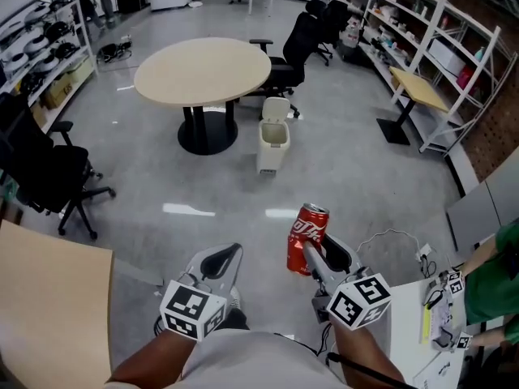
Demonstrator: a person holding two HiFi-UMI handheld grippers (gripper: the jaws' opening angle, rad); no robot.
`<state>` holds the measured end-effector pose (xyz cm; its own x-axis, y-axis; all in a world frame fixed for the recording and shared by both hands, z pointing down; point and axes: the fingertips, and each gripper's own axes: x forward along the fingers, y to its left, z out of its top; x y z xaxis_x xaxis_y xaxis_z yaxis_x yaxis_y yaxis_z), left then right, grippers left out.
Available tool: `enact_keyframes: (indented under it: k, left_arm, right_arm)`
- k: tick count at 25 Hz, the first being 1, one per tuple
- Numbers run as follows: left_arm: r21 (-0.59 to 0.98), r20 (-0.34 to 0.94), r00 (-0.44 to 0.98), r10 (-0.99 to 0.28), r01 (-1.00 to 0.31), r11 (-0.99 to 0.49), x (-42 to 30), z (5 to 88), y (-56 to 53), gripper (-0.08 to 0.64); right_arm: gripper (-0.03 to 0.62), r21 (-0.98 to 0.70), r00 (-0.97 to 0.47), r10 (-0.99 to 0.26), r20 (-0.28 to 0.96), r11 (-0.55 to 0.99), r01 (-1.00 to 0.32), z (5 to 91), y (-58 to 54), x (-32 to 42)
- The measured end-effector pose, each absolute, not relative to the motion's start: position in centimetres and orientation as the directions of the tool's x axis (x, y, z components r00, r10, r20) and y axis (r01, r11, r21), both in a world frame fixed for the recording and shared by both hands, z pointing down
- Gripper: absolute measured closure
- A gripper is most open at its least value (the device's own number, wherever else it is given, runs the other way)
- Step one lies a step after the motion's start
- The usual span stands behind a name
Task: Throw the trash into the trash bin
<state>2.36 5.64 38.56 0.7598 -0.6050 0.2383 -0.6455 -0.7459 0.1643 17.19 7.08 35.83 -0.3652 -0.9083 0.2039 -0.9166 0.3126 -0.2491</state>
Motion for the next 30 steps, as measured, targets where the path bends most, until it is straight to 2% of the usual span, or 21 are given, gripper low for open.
enact_keyframes:
  k: [9, 21, 30]
  left_arm:
    - [0.178, 0.197, 0.787, -0.585, -0.615, -0.768, 2.6, 38.2, -4.3, 0.551]
    - [0.193, 0.234, 0.837, -0.494, -0.538, -0.82, 6.1, 39.0, -10.4, 0.551]
    - [0.191, 0.258, 0.824, -0.504, -0.555, -0.81, 8.8, 39.9, -14.4, 0.551]
  right_arm:
    - [0.437, -0.211, -0.327, -0.921, 0.21, 0.284, -0.935, 35.5, -2.2, 17.2]
    - [0.437, -0.223, -0.235, -0.947, 0.217, 0.186, -0.957, 35.4, -7.0, 20.1]
    - [0.437, -0.223, -0.267, -0.935, 0.232, 0.216, -0.951, 36.5, -12.1, 23.1]
